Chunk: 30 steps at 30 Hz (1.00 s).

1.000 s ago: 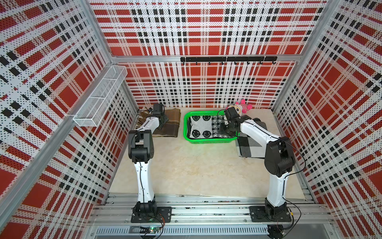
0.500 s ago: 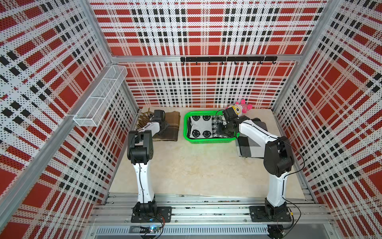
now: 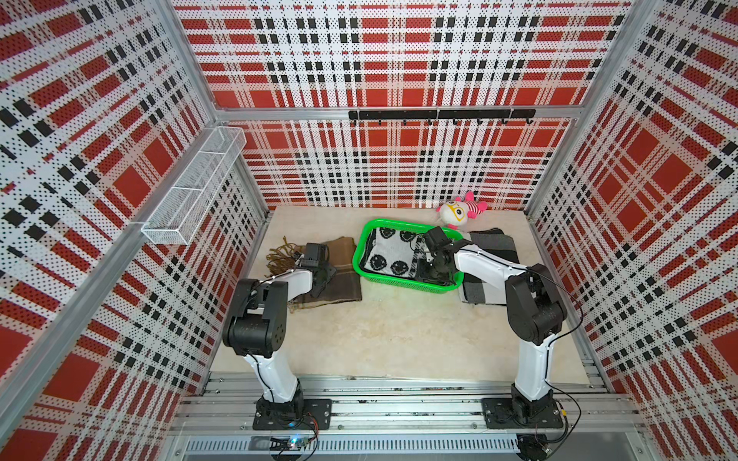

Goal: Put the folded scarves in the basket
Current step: Move the basket to the center of the board.

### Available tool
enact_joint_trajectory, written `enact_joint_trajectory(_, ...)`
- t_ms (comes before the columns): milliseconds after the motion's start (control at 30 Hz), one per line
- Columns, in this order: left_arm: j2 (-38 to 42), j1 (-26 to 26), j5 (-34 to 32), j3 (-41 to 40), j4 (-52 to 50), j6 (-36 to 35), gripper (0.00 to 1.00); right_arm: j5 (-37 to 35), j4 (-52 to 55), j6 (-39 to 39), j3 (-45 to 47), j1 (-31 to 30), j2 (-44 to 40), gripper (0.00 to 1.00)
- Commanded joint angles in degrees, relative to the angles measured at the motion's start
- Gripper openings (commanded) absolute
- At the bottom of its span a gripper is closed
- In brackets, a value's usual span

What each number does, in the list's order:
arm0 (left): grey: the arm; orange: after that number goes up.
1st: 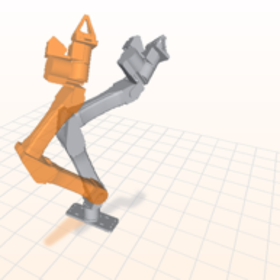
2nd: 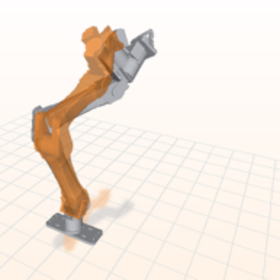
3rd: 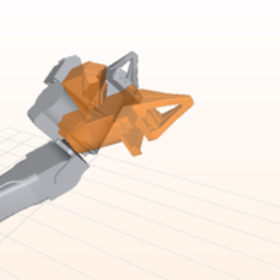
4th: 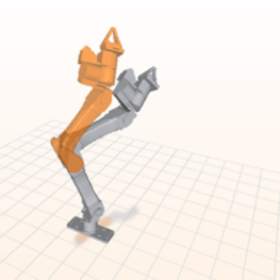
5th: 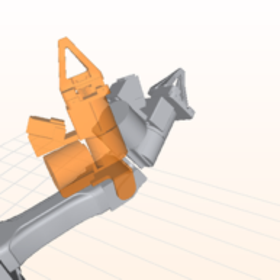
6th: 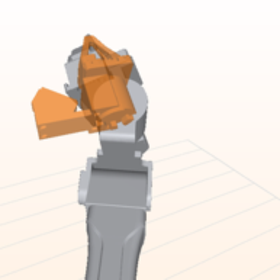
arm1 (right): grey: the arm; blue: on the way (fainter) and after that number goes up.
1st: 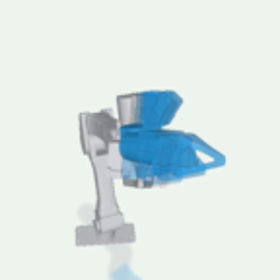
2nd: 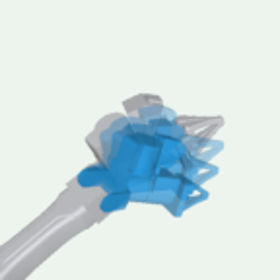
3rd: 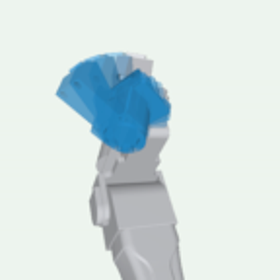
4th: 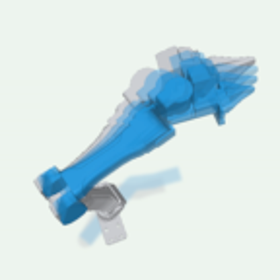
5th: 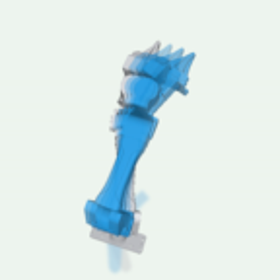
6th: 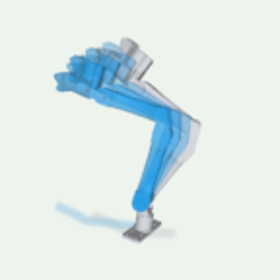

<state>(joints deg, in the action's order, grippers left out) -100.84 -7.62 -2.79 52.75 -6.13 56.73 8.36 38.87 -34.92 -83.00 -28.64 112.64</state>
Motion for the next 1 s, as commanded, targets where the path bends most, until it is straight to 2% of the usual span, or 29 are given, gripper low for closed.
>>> enact_joint_trajectory(0,2.7,-3.9,1.1,-5.3,-1.2,6.6,0.39,-0.2,0.0,-0.6,2.3,-1.2,-4.0,0.48)
enact_joint_trajectory(100,5.2,-6.1,1.2,-6.9,-0.4,9.2,0.38,-0.9,-0.6,-0.9,3.4,-1.4,-6.1,0.49)
enact_joint_trajectory(233,9.4,-8.9,-1.3,-4.3,-3.7,9.8,0.39,-2.9,-0.5,-1.2,2.8,-2.1,-10.0,0.57)
enact_joint_trajectory(400,13.8,-7.1,-4.2,-0.3,-7.8,7.2,0.42,-1.8,-3.0,-4.2,4.4,-4.3,-11.8,0.62)
enact_joint_trajectory(533,10.9,-1.0,-2.4,4.4,-10.2,1.4,0.43,-1.4,-2.9,-3.4,-1.1,-6.3,-6.8,0.61)
enact_joint_trajectory(700,2.3,2.8,-0.2,10.9,-11.9,-7.1,0.42,-1.2,0.3,-2.1,-13.9,-9.0,2.2,0.60)
enact_joint_trajectory(833,-1.8,3.4,-2.1,12.1,-13.2,-8.7,0.42,-1.2,1.8,-2.7,-18.9,-12.1,5.9,0.59)
enact_joint_trajectory(967,-2.9,4.7,-2.5,8.2,-11.8,-7.8,0.42,-3.5,-0.7,-4.9,-16.4,-16.3,2.6,0.59)
